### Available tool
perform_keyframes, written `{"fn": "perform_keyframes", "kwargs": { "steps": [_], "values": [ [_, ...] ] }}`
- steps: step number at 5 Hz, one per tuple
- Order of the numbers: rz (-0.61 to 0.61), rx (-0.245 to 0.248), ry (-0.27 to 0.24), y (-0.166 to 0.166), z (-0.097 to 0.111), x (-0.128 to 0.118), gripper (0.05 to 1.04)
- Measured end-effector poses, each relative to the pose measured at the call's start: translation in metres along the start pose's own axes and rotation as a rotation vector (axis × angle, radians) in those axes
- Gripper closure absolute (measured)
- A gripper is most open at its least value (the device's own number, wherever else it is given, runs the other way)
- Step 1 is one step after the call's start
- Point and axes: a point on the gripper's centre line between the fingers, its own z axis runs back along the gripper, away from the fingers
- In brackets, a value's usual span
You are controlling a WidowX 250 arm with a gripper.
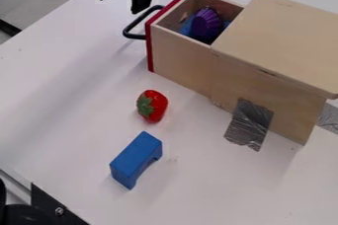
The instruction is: Take the eggplant and put it in the middle of the table
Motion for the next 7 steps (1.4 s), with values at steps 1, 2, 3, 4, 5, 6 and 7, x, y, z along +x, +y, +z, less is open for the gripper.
{"fn": "perform_keyframes", "kwargs": {
  "steps": [1,2,3,4,5,6,7],
  "values": [
    [-0.001,-0.008,0.028,-0.001,-0.009,-0.001,0.084],
    [-0.02,0.011,0.022,-0.004,-0.012,0.014,0.084],
    [-0.073,0.032,-0.012,-0.016,-0.009,0.033,0.084],
    [-0.088,0.025,-0.022,-0.024,-0.006,0.047,0.084],
    [-0.096,0.013,-0.021,-0.035,-0.008,0.057,0.084],
    [-0.094,0.011,-0.021,-0.043,-0.008,0.066,0.084],
    [-0.067,-0.001,-0.028,-0.05,-0.011,0.076,0.084]
  ]
}}
